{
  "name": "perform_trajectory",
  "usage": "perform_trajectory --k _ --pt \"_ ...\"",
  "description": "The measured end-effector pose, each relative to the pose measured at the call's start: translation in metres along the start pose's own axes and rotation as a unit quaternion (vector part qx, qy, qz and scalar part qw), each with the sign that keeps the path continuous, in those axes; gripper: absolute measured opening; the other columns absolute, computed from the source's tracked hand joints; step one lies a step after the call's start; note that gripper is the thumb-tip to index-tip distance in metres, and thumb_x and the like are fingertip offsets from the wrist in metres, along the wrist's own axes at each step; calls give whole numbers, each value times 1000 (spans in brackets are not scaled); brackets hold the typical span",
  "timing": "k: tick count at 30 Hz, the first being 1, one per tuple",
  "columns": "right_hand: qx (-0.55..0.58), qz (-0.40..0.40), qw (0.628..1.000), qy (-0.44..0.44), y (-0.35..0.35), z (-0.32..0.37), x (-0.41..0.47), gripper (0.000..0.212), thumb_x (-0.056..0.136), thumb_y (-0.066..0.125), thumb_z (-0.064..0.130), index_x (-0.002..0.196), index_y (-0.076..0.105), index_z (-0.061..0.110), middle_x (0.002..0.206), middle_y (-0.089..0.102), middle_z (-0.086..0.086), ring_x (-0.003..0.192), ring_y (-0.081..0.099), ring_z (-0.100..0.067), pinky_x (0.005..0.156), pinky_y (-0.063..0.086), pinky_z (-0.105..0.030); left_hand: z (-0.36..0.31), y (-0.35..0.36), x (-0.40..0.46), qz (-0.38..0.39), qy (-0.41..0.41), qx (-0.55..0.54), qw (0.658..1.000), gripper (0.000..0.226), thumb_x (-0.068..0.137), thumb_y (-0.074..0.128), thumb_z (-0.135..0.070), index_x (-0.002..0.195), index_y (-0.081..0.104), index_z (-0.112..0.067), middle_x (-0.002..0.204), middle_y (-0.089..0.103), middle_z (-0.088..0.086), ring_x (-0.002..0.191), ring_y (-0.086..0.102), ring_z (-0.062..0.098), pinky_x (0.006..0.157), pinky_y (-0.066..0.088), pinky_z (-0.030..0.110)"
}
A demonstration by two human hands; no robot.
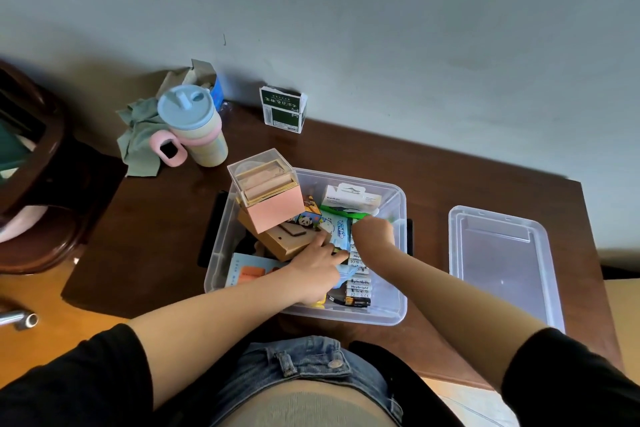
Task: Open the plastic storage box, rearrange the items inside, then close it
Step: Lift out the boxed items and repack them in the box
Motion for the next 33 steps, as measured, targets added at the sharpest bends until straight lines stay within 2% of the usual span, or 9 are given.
perform_trajectory --k 3,6,9,12,16,23,27,29,33 --pt "-27 6 1000 5 4 3 13 29 85 53 -5 104 65 13 103 63 2 90 64 -11 40 28 -20 0 -1 1 -5 -4 -1 1000 26 95 48 -17 110 69 -19 148 31 13 125 40 37 114 11 57" --pt "-22 -10 1000 -9 5 1 21 30 88 51 -3 112 63 10 110 65 0 98 65 -17 59 45 -21 0 -1 2 -7 -8 -13 1000 27 95 48 -16 110 70 -17 147 32 13 124 41 36 114 10 57" --pt "3 -14 1000 -1 6 3 20 28 88 51 -3 107 64 13 105 66 2 94 66 -16 59 43 -23 0 -1 3 -6 -7 -24 1000 26 94 48 -16 110 69 -15 147 32 14 124 41 36 114 9 58" --pt "22 -7 1000 6 9 5 19 29 86 50 -6 104 64 11 101 65 1 89 66 -17 48 38 -22 0 -1 3 -7 -8 -28 1000 27 94 48 -15 110 69 -15 148 32 15 124 42 36 114 8 59" --pt "53 2 998 25 10 1 23 29 85 50 -9 104 63 9 101 66 -2 91 66 -20 57 42 -25 -1 -1 2 -11 -6 -32 999 27 94 48 -15 108 70 -17 144 36 15 121 43 36 113 9 59" --pt "118 -21 991 53 12 0 18 21 87 51 -2 103 60 7 97 65 -5 89 66 -25 55 41 -28 0 0 3 -17 -12 -39 999 26 94 48 -14 105 71 -18 144 36 14 122 43 36 114 7 58" --pt "162 3 985 65 17 5 19 21 87 51 -2 103 60 8 98 67 -7 91 65 -28 60 43 -29 -1 2 3 -18 -14 -45 999 26 94 49 -15 108 70 -17 146 34 15 122 43 36 114 5 58" --pt "143 5 988 56 15 6 19 25 84 53 -6 103 61 8 100 66 -7 93 65 -27 61 44 -29 -1 2 3 -20 -13 -41 999 26 94 48 -15 109 70 -17 146 35 15 122 43 37 114 5 58" --pt "31 -18 999 12 7 -1 19 29 84 54 -10 102 65 11 99 67 0 88 66 -16 56 41 -23 0 3 2 -34 -11 -40 999 27 93 48 -14 106 71 -16 141 38 14 120 45 36 114 5 57"
Point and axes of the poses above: each hand's wrist, its own x-axis towards the middle knuckle, its own y-axis out of the palm, z = x × y, the point moved 3 cm from there along x, towards the middle knuckle
